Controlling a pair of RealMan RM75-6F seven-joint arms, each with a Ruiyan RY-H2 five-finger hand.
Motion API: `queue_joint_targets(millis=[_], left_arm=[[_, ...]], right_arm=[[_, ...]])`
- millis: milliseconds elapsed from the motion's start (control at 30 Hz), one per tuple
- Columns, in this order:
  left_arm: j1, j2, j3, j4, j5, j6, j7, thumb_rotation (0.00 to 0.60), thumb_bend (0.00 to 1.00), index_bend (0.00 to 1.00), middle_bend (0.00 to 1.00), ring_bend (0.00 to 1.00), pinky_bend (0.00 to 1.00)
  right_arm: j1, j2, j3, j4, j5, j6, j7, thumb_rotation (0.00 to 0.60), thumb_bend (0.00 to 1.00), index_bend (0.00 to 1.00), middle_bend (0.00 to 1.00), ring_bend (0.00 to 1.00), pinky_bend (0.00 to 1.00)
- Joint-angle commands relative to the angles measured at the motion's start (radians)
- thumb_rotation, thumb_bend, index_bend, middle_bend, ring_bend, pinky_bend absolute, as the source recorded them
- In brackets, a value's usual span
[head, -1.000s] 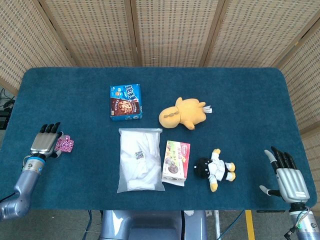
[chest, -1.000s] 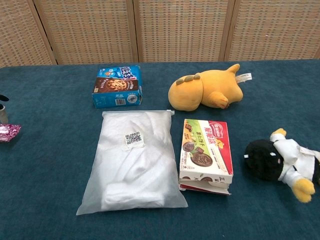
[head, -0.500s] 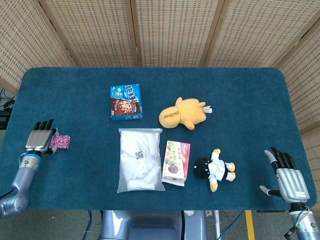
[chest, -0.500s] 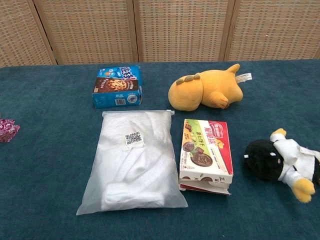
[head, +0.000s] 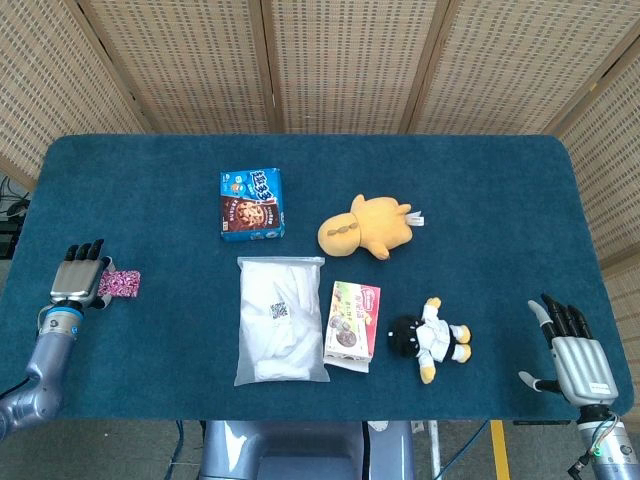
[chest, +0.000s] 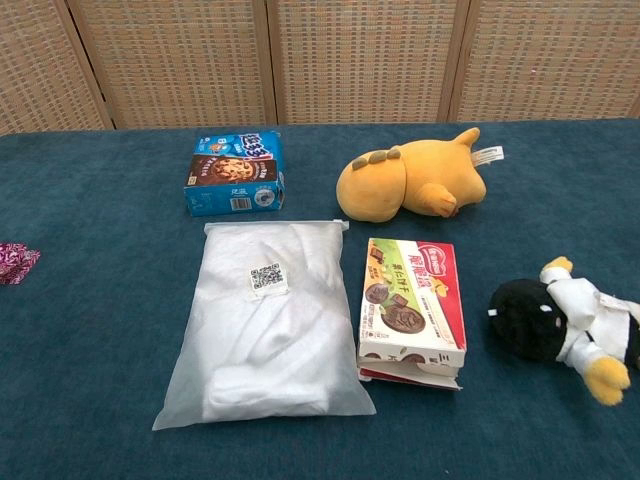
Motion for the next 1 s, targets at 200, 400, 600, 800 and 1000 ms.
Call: queue_joint_targets(millis=[200,400,600,800,1000], left_arm=[[-0.001,-0.021,-0.008,0.018,-0.022,-0.002,0.009,0.6,0.32,0.5,0.0,0.0,0.0],[-0.003,-0.023,-0.013,0.015,-0.03,0.006,0.018,0.6,0.32,0.47,0.0,0.0,0.0],[-0.005,-0.019,-0.013,0.012,-0.033,-0.003,0.021,0.6,0.31,0.43,0.0,0.0,0.0],[-0.006,-0.021,-0.011,0.015,-0.033,-0.003,0.027,0.6,0.31,0.41,0.0,0.0,0.0],[-0.006,-0.022,-0.01,0.015,-0.033,0.0,0.032,0.6,0.31,0.4,0.0,0.0,0.0]], right_arm=[[0.0,0.0,0.0,0.0,0.001,-0.001,0.002,0.6,0.0,0.0,0.0,0.0,0.0],[0.0,0.001,0.0,0.001,-0.001,0.001,0.006,0.6,0.0,0.0,0.0,0.0,0.0],[-0.002,0.002,0.001,0.001,-0.004,0.007,0.008,0.6,0.0,0.0,0.0,0.0,0.0],[-0.002,0.003,0.001,0.0,-0.005,0.008,0.009,0.6,0.0,0.0,0.0,0.0,0.0],[-0.002,0.002,0.001,0.0,-0.005,0.008,0.009,0.6,0.0,0.0,0.0,0.0,0.0]])
